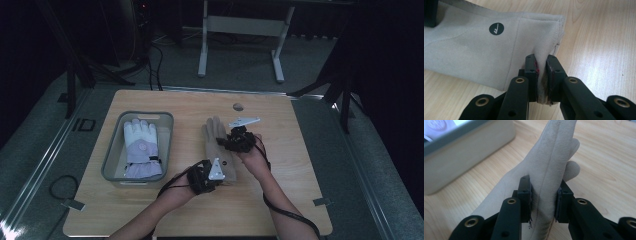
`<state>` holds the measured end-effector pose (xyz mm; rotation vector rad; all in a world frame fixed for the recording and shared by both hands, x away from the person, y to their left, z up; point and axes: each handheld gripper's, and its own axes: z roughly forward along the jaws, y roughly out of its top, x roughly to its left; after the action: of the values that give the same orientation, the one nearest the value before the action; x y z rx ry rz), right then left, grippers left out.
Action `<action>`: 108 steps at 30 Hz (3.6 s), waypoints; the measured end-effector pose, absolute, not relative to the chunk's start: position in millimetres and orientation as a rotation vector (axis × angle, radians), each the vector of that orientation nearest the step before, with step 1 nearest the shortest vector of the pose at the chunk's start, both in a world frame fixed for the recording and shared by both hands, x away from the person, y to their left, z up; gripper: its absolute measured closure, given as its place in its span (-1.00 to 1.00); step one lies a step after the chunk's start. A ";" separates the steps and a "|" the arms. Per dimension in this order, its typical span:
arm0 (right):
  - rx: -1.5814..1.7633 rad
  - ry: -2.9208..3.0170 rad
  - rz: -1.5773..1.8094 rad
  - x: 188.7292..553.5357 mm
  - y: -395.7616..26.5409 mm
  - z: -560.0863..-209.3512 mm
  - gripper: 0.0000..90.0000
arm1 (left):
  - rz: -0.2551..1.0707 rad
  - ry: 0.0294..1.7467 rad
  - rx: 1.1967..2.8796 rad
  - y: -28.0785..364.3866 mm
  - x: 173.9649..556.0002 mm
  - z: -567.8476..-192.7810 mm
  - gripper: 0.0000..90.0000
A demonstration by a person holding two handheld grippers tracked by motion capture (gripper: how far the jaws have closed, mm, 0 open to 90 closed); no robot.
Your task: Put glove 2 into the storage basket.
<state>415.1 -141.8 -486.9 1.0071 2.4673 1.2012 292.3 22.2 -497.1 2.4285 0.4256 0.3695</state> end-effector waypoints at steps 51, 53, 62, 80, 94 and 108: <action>0.676 2.550 1.351 417.1 36.9 -418.6 0.58 | 0.492 0.657 2.439 168.4 275.4 -441.8 0.81; 0.661 2.562 1.351 417.4 45.0 -419.0 0.58 | 0.497 0.670 2.441 174.6 273.4 -442.1 0.81; 0.604 2.595 1.359 415.1 79.5 -421.7 0.58 | 0.491 0.732 2.436 202.4 267.9 -443.5 0.81; 0.657 2.654 1.295 428.2 111.9 -462.6 0.57 | 0.437 0.804 2.448 226.9 273.7 -459.8 0.81; 0.731 2.690 1.194 443.4 104.8 -484.8 0.53 | 0.397 0.829 2.461 225.1 284.6 -468.5 0.80; 0.675 2.716 1.293 445.4 82.1 -470.2 -0.52 | 0.351 0.833 2.373 228.2 283.0 -462.4 0.39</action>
<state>445.4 82.1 -470.2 0.6753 2.7159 1.2925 283.0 228.2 -462.4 2.3735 0.8328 0.3509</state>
